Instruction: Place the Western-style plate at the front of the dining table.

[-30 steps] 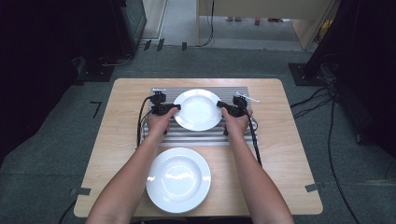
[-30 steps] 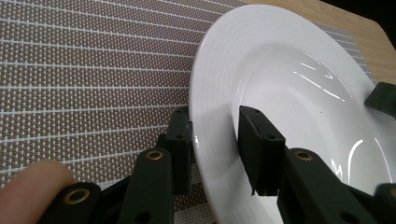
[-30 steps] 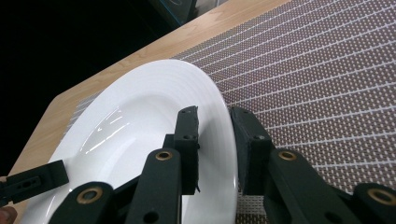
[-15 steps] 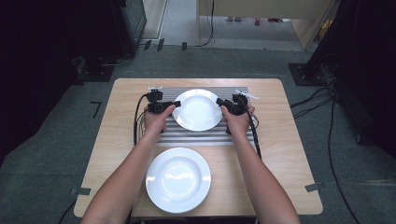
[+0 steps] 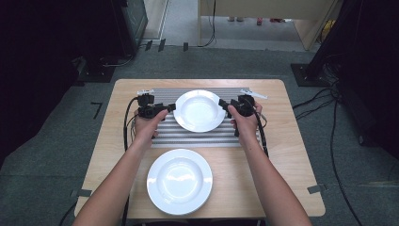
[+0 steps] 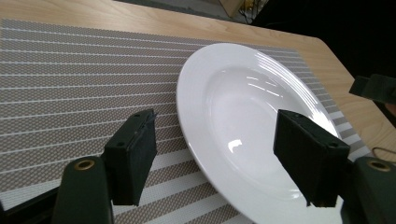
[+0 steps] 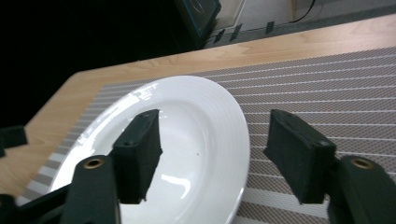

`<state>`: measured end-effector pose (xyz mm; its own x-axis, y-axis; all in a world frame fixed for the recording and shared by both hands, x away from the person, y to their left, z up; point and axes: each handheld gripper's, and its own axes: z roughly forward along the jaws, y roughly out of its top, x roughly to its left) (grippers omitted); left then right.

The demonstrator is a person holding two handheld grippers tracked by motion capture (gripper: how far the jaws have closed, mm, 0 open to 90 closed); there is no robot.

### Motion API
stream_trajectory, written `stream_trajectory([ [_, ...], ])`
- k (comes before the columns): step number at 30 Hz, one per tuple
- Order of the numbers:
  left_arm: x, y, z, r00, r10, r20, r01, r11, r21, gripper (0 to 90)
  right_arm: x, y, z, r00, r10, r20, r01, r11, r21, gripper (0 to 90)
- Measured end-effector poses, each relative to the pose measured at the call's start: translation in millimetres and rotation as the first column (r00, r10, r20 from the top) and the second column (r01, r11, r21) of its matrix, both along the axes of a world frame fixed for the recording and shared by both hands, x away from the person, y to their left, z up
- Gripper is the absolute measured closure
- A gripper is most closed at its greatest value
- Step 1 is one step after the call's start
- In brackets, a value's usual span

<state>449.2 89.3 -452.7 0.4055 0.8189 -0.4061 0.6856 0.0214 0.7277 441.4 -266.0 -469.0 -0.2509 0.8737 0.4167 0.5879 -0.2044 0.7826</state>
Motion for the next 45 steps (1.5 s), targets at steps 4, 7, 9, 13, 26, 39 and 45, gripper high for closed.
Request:
stream_trajectory([
  [4,-12.7,4.2,7.8,0.9992,-0.024,0.032,0.023,0.9995,0.021,25.5,-11.3,2.6,4.9,0.9991,0.039,0.013,-0.039,0.997,-0.067,33.2],
  [7,-18.3,6.5,11.2,0.9986,-0.024,0.048,0.023,0.9996,0.015,23.0,-19.0,3.5,7.5,0.9982,0.056,0.022,-0.055,0.996,-0.070,33.4],
  [9,-26.2,9.2,15.4,0.9975,-0.028,0.065,0.027,0.9995,0.016,21.1,-23.4,3.6,9.1,0.9975,0.067,0.025,-0.064,0.994,-0.084,33.3],
  [13,-34.6,10.9,18.4,0.9966,-0.035,0.075,0.034,0.9993,0.018,19.7,-29.9,2.7,11.3,0.9968,0.076,0.025,-0.073,0.994,-0.084,32.8],
  [26,-70.8,21.5,21.8,0.9920,-0.052,0.115,0.047,0.9978,0.048,14.1,-61.4,-13.0,18.9,0.9931,0.109,0.043,-0.105,0.990,-0.089,31.3],
  [39,-100.0,38.7,22.4,0.9905,-0.030,0.134,0.022,0.9980,0.059,8.1,-99.1,-34.6,17.5,0.9919,0.113,0.058,-0.106,0.988,-0.112,30.5],
  [45,-115.1,41.2,21.2,0.9876,-0.045,0.150,0.032,0.9955,0.090,3.4,-112.8,-40.9,17.9,0.9909,0.116,0.068,-0.108,0.987,-0.115,29.9],
])
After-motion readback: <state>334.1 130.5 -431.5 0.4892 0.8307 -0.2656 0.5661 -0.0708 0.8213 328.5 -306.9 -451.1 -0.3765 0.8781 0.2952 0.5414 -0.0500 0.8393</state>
